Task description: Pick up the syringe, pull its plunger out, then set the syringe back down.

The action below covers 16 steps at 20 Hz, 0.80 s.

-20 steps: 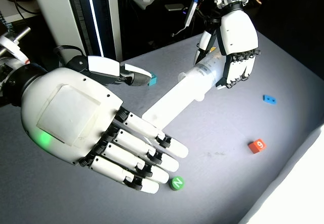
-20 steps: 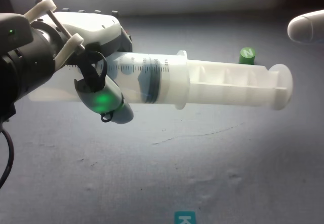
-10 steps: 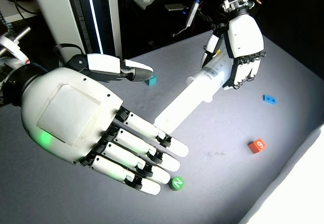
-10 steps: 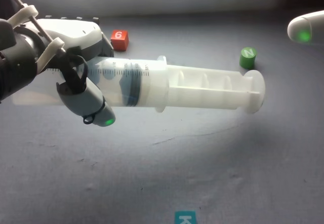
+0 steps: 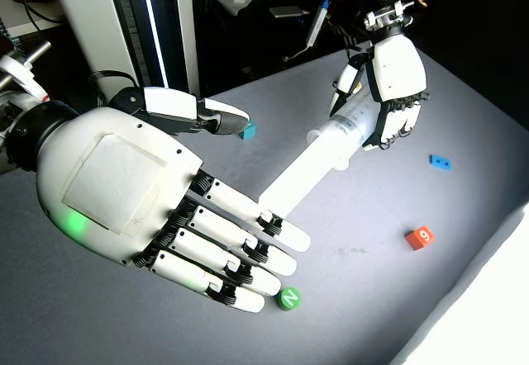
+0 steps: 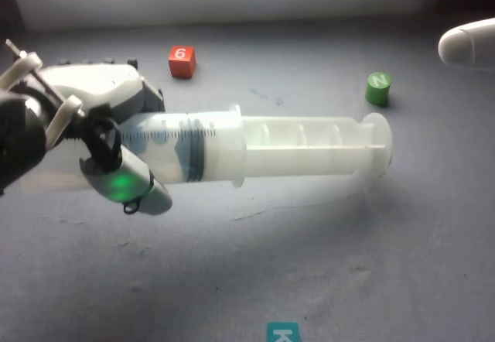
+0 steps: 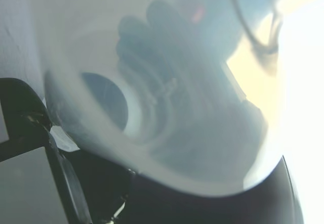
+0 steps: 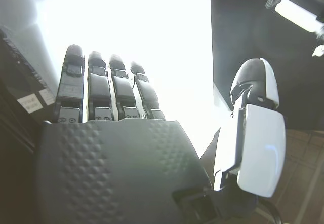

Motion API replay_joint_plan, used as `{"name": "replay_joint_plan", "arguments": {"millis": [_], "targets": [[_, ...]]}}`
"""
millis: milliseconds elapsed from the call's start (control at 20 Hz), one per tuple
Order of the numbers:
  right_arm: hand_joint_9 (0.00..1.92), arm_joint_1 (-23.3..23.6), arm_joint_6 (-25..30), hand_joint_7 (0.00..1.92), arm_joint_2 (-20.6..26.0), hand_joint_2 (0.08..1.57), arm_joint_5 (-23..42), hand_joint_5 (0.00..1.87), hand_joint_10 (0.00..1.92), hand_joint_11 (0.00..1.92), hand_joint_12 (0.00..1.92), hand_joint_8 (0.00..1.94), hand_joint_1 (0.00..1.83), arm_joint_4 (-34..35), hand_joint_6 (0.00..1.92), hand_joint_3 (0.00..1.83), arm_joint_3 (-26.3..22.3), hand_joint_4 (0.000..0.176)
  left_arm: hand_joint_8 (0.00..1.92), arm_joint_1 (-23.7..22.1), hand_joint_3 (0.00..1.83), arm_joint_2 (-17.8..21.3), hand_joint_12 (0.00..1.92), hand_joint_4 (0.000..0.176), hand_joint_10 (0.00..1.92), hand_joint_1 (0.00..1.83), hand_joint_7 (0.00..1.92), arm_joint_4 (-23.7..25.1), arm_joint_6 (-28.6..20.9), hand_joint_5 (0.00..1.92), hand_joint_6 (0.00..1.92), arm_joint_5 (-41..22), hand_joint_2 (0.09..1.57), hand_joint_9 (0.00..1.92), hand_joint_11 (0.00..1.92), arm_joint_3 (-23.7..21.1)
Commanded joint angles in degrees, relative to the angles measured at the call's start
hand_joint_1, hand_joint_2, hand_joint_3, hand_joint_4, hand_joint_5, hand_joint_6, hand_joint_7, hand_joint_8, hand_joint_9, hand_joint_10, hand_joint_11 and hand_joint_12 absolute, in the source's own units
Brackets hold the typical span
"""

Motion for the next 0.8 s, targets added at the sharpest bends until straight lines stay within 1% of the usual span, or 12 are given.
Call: {"name": "replay_joint_plan", "arguments": {"millis": [0,100,200,250,300,350,400,450,550,600,650,750], "targets": [[0.03,0.55,0.51,0.00,0.33,0.92,7.28,0.00,0.00,0.00,0.23,0.00,0.36,0.09,0.00,0.00,0.02,0.000,1.26,0.25,0.00,0.34,1.34,0.000,1.01,1.23,0.93,4.54,-2.75,0.94,0.92,-0.58,1.15,0.83,0.57,0.26],[0.04,0.54,0.51,0.02,0.31,0.92,7.31,0.00,0.01,0.00,0.24,0.00,0.35,0.07,0.00,0.00,0.02,0.000,1.27,3.43,0.00,0.26,1.33,0.000,1.03,1.23,0.93,9.59,-9.71,0.95,0.89,-0.58,1.14,0.84,0.59,0.52],[0.03,0.54,0.51,0.01,0.31,0.92,7.35,0.00,0.00,0.00,0.22,0.00,0.36,0.02,0.00,0.00,0.02,0.000,1.24,5.78,0.00,-0.04,1.34,0.000,1.04,1.23,0.94,14.19,-15.50,0.94,0.92,-0.59,1.14,0.84,0.58,0.96],[0.03,0.54,0.51,0.01,0.31,0.92,7.36,0.00,0.00,0.00,0.22,0.00,0.36,0.02,0.00,0.00,0.02,0.000,1.28,6.78,0.00,-0.23,1.37,0.000,1.06,1.22,0.92,16.65,-18.30,0.91,0.96,-0.59,1.15,0.81,0.55,1.21],[0.02,0.54,0.51,0.00,0.30,0.93,7.37,0.00,0.00,0.00,0.18,0.00,0.34,0.01,0.00,0.00,0.02,0.000,1.24,8.45,0.00,-0.62,1.36,0.000,1.06,1.23,0.95,20.03,-21.96,0.92,0.95,-0.64,1.15,0.82,0.55,1.64],[0.03,0.54,0.51,0.00,0.30,0.94,7.37,0.00,0.00,0.00,0.17,0.00,0.34,0.01,0.00,0.00,0.02,0.000,1.20,9.47,0.00,-0.95,1.31,0.000,1.02,1.23,0.97,22.08,-24.19,0.92,0.94,-0.93,1.14,0.84,0.57,1.89],[0.04,0.53,0.51,0.01,0.30,0.93,7.37,0.00,0.00,0.00,0.21,0.00,0.34,0.01,0.00,0.00,0.02,0.000,1.23,10.57,0.00,-1.41,1.29,0.000,1.00,1.22,0.94,24.65,-26.70,0.88,1.01,-1.62,1.15,0.82,0.56,2.12],[0.05,0.53,0.51,0.02,0.30,0.93,7.37,0.00,0.01,0.00,0.28,0.00,0.33,0.01,0.00,0.00,0.02,0.000,1.25,11.48,0.00,-1.82,1.32,0.000,1.00,1.22,0.92,26.54,-28.93,0.90,0.99,-2.06,1.15,0.82,0.55,2.34],[0.06,0.53,0.51,0.04,0.30,0.93,7.37,0.00,0.01,0.00,0.32,0.00,0.36,0.01,0.00,0.00,0.02,0.000,1.24,13.28,0.00,-2.75,1.32,0.000,1.02,1.22,0.94,30.56,-33.11,0.93,0.93,-2.67,1.14,0.83,0.57,2.88],[0.04,0.51,0.51,0.02,0.29,0.94,7.37,0.00,0.01,0.00,0.24,0.01,0.36,0.01,0.00,0.00,0.01,0.000,1.27,14.28,0.00,-3.10,1.35,0.000,1.06,1.23,0.93,32.77,-35.61,0.92,0.94,-3.09,1.15,0.82,0.56,3.16],[0.04,0.50,0.51,0.01,0.28,0.94,7.37,0.00,0.01,0.00,0.23,0.01,0.36,0.01,0.00,0.00,0.01,0.000,1.27,15.24,0.00,-3.31,1.35,0.000,1.06,1.22,0.93,34.33,-37.39,0.92,0.95,-3.65,1.15,0.81,0.56,3.29],[0.05,0.50,0.51,0.02,0.27,0.94,7.38,0.00,0.01,0.00,0.27,0.00,0.34,0.01,0.00,0.00,0.01,0.000,1.28,17.51,0.00,-3.56,1.33,0.000,1.04,1.22,0.91,37.25,-41.03,0.91,0.97,-4.89,1.15,0.79,0.55,3.47]]}}
